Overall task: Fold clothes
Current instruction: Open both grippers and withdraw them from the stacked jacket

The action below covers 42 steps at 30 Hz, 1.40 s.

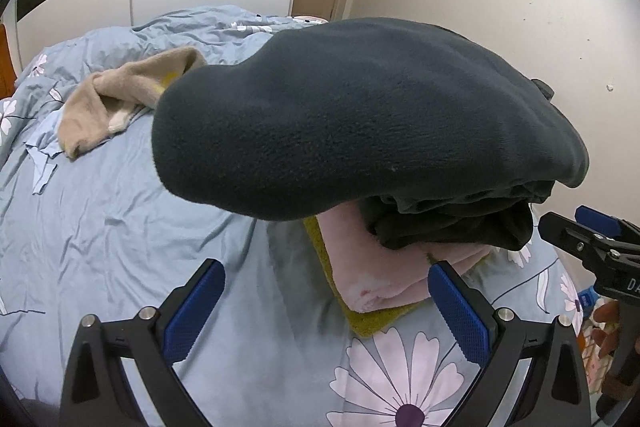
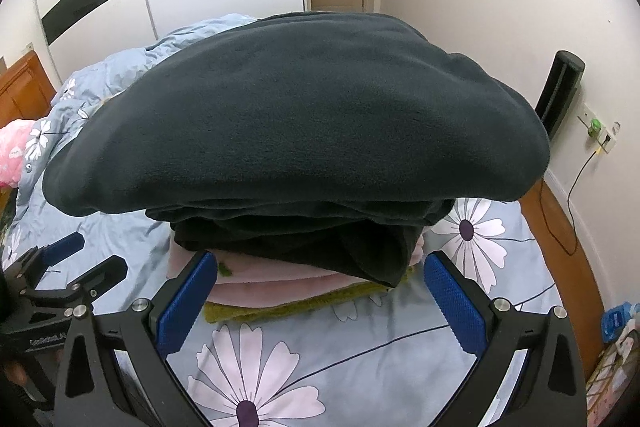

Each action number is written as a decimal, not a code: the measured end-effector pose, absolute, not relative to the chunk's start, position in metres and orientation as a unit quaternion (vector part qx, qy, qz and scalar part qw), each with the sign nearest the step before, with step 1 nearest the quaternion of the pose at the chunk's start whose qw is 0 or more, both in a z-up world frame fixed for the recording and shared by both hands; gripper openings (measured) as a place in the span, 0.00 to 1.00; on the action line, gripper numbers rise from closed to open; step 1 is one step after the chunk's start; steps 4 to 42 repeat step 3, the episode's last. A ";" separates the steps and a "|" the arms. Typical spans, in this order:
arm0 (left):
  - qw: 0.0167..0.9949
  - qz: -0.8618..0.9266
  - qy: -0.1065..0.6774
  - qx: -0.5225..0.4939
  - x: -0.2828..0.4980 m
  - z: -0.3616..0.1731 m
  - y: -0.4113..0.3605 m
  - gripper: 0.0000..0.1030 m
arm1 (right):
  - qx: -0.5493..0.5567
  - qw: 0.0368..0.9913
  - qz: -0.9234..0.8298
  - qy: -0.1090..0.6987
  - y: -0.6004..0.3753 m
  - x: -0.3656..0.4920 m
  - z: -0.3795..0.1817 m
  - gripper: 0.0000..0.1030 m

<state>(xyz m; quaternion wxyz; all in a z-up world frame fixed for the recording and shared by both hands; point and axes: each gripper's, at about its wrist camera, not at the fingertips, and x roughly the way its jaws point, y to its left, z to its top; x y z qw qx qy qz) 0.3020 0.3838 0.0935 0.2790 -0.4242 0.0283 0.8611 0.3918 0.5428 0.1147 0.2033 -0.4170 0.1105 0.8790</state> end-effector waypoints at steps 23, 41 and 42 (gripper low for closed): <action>0.280 0.859 0.025 -0.428 0.302 0.094 0.385 1.00 | -0.418 0.207 0.877 0.111 0.544 0.393 0.115 1.00; 0.280 0.859 0.025 -0.428 0.302 0.094 0.385 1.00 | -0.418 0.207 0.877 0.111 0.544 0.393 0.115 1.00; 0.280 0.859 0.025 -0.428 0.302 0.094 0.385 1.00 | -0.418 0.207 0.877 0.111 0.544 0.393 0.115 1.00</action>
